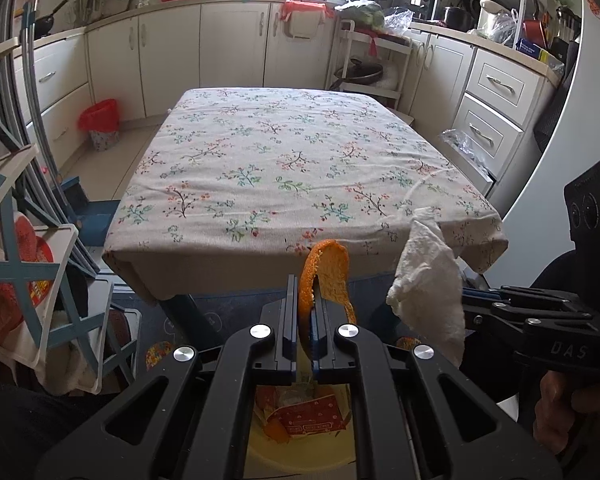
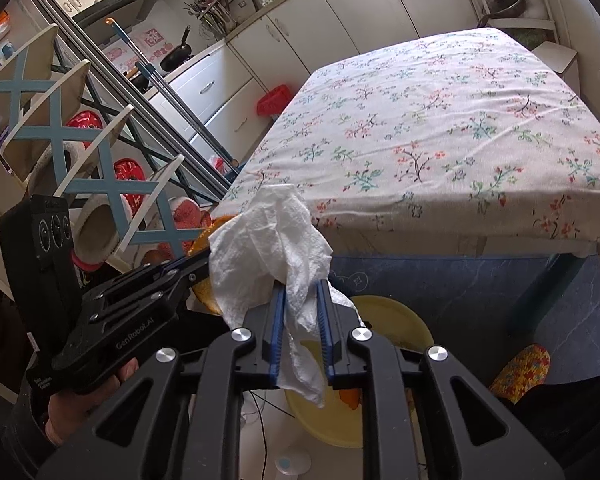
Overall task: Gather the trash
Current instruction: 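Carry the tissue and bread crust down over the yellow bucket, then open both tools to drop the tissue and bread crust into the bucket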
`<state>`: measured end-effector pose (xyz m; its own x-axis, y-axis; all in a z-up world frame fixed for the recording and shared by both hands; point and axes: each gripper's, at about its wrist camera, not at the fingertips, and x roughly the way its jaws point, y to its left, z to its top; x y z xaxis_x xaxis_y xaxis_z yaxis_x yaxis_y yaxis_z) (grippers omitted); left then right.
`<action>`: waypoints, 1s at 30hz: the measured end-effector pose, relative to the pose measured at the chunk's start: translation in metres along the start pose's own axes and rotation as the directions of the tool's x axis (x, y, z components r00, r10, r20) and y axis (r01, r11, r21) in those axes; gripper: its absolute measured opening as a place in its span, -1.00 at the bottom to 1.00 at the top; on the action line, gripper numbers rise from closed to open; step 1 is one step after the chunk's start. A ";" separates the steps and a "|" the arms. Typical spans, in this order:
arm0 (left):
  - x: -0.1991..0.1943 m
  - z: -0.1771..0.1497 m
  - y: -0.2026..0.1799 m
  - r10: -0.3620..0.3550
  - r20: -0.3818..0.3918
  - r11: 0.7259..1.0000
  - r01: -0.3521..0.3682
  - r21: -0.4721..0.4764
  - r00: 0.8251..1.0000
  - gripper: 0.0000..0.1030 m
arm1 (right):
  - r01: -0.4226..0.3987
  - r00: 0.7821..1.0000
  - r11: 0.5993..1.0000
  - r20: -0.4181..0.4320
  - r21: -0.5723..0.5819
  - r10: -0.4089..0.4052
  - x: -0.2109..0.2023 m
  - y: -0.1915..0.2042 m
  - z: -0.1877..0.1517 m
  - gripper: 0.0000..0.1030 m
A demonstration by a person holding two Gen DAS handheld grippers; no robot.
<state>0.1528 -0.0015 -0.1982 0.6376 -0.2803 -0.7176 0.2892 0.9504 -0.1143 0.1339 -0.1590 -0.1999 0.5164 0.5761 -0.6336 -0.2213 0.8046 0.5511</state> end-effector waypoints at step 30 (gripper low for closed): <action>0.008 -0.032 0.001 0.003 -0.122 1.000 -0.007 -0.031 0.993 -0.91 | 0.059 0.993 0.998 -0.099 0.017 -0.057 0.018 0.004 -0.020 -0.54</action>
<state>0.1351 0.0013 -0.2262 0.5470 -0.2587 -0.7962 0.2627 0.9561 -0.1302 0.1263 -0.1425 -0.2202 0.4438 0.5409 -0.7145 -0.1762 0.8344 0.5222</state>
